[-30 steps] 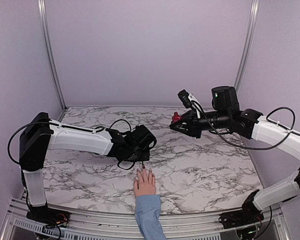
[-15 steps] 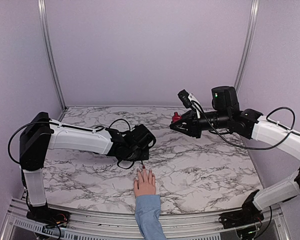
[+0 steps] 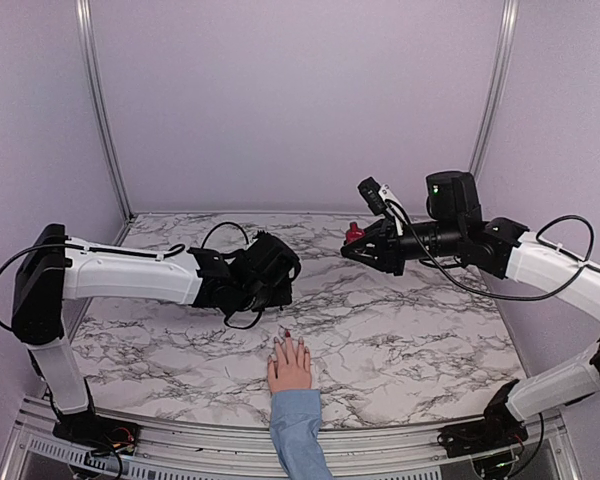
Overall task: Paint the nails
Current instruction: Paint the nail with the hand.
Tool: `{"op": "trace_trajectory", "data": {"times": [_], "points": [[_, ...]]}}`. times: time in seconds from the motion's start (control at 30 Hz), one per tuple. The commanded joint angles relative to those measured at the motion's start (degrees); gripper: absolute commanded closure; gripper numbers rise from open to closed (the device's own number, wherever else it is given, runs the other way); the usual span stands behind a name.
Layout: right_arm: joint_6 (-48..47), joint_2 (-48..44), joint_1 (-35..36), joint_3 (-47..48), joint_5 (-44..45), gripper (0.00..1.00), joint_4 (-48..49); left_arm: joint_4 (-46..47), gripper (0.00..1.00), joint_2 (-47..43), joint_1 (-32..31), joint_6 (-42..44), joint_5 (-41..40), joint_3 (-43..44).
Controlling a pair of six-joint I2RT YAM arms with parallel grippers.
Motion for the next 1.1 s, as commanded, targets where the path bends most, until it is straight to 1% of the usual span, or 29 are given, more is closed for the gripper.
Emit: {"op": "trace_trajectory", "data": {"times": [0.0, 0.23, 0.37, 0.6, 1.07], "points": [[0.3, -1.6, -0.5, 0.6, -0.3, 1.0, 0.3, 3.6, 1.0, -2.6, -0.6, -0.1, -0.8, -2.0], [0.6, -1.8, -0.5, 0.2, -1.0, 1.0, 0.4, 10.1, 1.0, -4.1, -1.6, 0.5, 1.7, -6.0], [0.7, -1.9, -0.5, 0.0, -1.0, 1.0, 0.3, 10.8, 1.0, -3.7, -1.6, -0.2, 2.9, -6.4], [0.7, -1.9, -0.5, 0.2, -1.0, 1.0, 0.2, 5.6, 1.0, 0.7, -1.6, -1.2, 4.1, -2.6], [0.5, -1.4, -0.5, 0.3, -0.7, 1.0, 0.1, -1.4, 1.0, 4.1, -1.4, -1.4, 4.5, 1.5]]}}
